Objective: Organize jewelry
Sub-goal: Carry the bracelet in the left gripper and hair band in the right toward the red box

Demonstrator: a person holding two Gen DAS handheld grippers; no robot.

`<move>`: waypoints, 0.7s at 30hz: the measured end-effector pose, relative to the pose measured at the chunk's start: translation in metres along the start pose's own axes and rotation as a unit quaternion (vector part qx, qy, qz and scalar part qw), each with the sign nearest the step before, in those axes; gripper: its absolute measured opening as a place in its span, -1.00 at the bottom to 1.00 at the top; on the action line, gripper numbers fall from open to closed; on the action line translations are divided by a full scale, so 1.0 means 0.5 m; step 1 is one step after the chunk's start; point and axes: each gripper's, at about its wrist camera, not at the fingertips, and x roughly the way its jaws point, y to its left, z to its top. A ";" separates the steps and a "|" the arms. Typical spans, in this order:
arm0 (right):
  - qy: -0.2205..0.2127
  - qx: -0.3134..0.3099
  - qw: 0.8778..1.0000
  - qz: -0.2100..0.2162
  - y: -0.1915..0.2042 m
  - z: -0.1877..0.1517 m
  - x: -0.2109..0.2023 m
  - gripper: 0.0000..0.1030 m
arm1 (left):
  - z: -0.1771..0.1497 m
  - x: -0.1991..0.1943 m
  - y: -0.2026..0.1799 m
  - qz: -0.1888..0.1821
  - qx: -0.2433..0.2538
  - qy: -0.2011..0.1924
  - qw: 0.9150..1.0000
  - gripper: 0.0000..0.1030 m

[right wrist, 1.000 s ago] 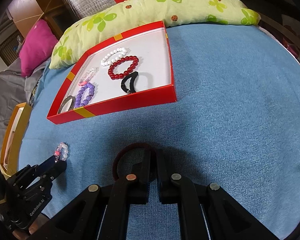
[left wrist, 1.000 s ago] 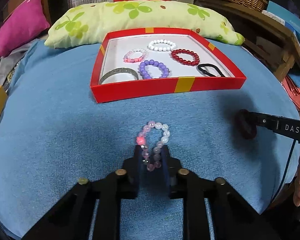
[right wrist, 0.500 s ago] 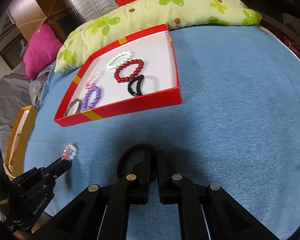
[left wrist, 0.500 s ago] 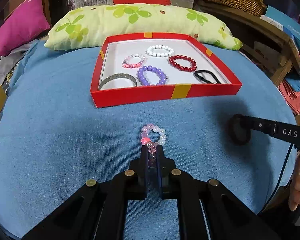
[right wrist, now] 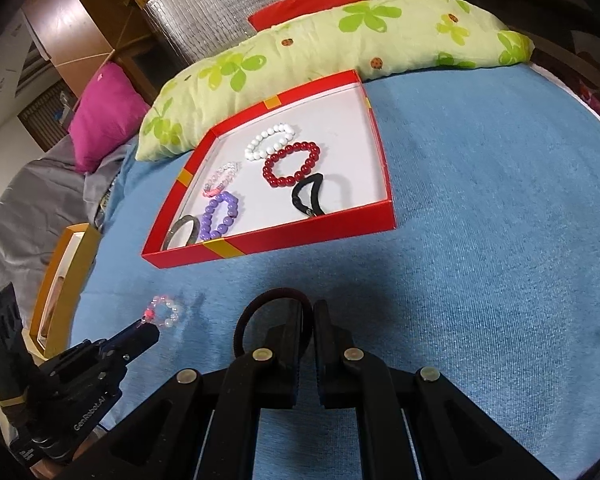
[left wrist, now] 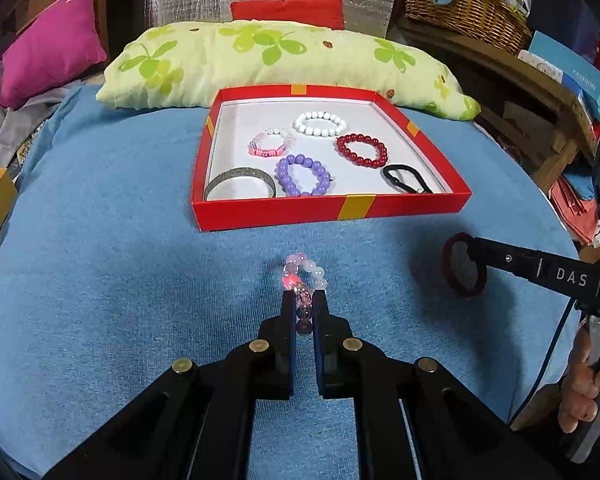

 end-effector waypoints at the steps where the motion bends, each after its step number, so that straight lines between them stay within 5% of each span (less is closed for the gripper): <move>1: -0.001 0.000 1.000 0.001 0.001 0.000 0.000 -0.88 | 0.001 -0.003 0.000 -0.001 -0.001 -0.002 1.000 -0.85; 21: -0.029 -0.007 0.999 0.015 0.036 0.007 -0.011 -0.87 | 0.025 -0.024 -0.011 0.020 -0.004 -0.029 0.999 -0.85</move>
